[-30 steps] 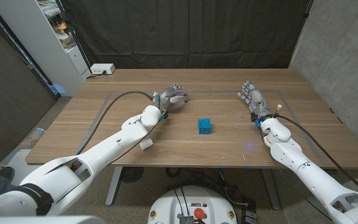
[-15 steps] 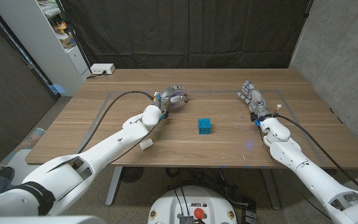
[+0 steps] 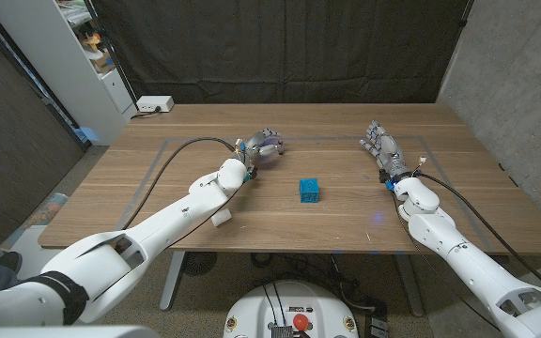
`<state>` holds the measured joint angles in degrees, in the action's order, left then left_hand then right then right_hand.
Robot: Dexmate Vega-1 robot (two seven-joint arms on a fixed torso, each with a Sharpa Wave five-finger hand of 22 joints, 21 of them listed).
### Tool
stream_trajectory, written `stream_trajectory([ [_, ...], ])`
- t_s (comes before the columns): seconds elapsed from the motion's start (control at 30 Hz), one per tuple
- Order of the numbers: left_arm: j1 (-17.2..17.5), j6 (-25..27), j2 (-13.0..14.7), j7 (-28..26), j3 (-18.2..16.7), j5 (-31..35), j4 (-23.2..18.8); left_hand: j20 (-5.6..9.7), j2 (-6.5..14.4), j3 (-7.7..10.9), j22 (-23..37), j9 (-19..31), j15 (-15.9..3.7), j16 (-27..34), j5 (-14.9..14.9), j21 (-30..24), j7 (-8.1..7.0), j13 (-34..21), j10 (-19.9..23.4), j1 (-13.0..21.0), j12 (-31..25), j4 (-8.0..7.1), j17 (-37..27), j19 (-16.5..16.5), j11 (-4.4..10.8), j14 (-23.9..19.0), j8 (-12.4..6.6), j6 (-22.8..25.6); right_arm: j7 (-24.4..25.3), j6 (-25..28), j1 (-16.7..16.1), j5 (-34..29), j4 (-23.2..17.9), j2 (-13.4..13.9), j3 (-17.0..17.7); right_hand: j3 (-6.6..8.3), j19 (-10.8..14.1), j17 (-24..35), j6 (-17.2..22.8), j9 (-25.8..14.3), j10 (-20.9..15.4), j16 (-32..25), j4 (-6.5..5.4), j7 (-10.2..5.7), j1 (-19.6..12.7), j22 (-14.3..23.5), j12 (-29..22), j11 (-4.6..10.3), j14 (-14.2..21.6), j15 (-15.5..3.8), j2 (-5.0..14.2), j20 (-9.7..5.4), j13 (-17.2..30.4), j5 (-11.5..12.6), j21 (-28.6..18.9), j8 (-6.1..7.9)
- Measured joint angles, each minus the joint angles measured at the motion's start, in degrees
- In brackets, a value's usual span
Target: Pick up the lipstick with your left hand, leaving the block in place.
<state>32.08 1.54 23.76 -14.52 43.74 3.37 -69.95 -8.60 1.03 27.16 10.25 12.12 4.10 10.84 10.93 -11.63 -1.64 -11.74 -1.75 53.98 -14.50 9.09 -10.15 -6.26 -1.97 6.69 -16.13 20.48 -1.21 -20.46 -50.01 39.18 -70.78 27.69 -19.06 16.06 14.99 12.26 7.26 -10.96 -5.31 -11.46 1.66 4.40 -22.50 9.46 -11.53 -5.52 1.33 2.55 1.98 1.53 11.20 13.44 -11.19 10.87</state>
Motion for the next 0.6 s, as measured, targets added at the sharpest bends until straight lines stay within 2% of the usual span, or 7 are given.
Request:
stream_trajectory([
  [0.6, 0.1, 0.3, -0.8, -1.7, 0.0, -0.2, 0.4, -0.21, 1.2, -0.24, 0.0, 0.0, -0.82, 0.4, 0.0, -0.3, 1.56, 0.3, 2.9, 1.2, -0.6, -0.24, 0.0, 1.7, 0.64, -2.7, -1.77, 6.1, -0.1, -0.2, 0.2, 0.1, 0.5, -0.1, 0.1, 0.00, 0.0, 0.0, 0.0, 0.0, 0.0, 0.0, 0.00, 0.00, 0.0, 0.0, 0.0, 0.00, 0.0, 0.00, 0.00, 0.00, 0.0, 0.0, 0.0, 0.00],
])
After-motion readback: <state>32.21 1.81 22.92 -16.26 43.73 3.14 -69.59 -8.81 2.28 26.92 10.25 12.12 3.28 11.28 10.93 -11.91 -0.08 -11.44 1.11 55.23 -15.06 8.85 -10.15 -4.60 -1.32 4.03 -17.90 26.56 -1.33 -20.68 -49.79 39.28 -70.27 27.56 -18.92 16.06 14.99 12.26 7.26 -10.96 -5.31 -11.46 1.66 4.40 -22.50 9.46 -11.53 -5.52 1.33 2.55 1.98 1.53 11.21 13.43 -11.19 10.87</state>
